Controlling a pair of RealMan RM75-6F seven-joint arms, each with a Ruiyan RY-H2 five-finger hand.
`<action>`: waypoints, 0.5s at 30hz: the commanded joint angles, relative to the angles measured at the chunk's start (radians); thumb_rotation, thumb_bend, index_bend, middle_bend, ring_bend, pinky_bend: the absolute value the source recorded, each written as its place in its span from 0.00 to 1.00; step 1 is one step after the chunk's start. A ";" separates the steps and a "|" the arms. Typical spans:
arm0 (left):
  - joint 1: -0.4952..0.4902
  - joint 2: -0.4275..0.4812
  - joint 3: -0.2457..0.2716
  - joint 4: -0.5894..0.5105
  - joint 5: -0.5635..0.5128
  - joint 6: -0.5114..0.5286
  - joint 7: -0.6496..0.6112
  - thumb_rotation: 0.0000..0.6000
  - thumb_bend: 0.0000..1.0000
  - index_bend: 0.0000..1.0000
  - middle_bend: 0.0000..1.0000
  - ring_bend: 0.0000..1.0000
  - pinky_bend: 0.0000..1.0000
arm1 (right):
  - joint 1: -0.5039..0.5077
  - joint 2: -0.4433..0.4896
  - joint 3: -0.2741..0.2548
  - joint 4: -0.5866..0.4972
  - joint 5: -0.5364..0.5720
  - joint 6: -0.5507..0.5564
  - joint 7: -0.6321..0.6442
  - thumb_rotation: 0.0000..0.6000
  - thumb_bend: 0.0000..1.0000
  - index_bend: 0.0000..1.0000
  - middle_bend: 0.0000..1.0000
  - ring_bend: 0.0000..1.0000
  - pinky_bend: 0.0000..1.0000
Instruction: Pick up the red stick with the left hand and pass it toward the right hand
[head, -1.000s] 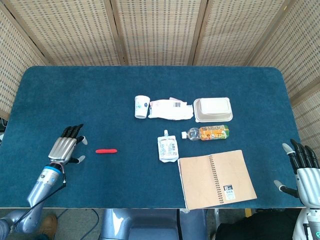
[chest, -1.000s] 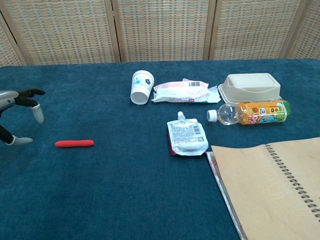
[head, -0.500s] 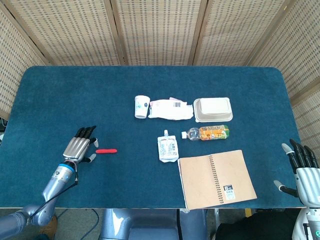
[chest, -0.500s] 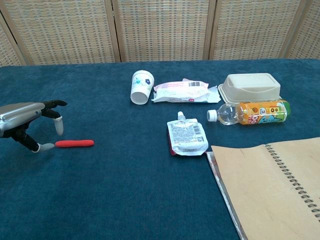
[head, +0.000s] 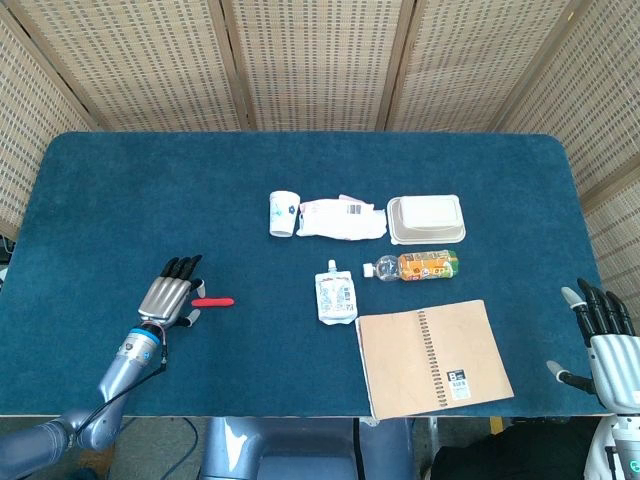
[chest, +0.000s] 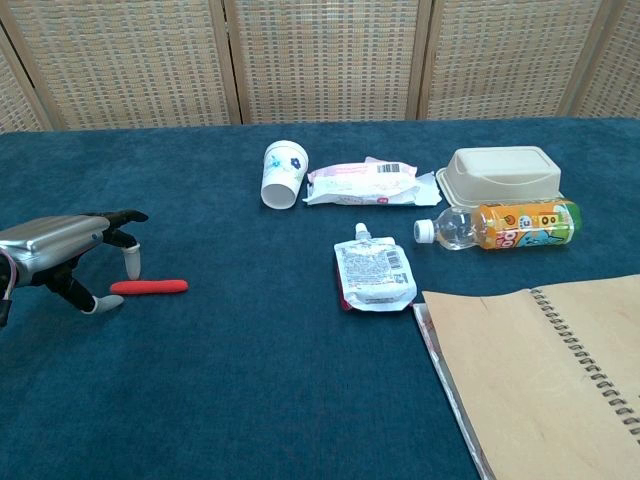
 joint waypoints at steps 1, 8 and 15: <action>-0.004 -0.006 -0.003 0.003 -0.010 0.002 0.008 1.00 0.35 0.48 0.00 0.00 0.00 | 0.000 0.000 0.001 0.000 0.001 0.001 0.001 1.00 0.00 0.00 0.00 0.00 0.00; -0.008 -0.011 -0.004 0.001 -0.026 0.006 0.021 1.00 0.36 0.49 0.00 0.00 0.00 | 0.001 0.003 0.002 0.002 0.005 -0.002 0.008 1.00 0.00 0.00 0.00 0.00 0.00; -0.012 -0.018 -0.002 0.003 -0.034 0.007 0.028 1.00 0.37 0.51 0.00 0.00 0.00 | 0.001 0.004 0.001 0.001 0.005 -0.003 0.010 1.00 0.00 0.00 0.00 0.00 0.00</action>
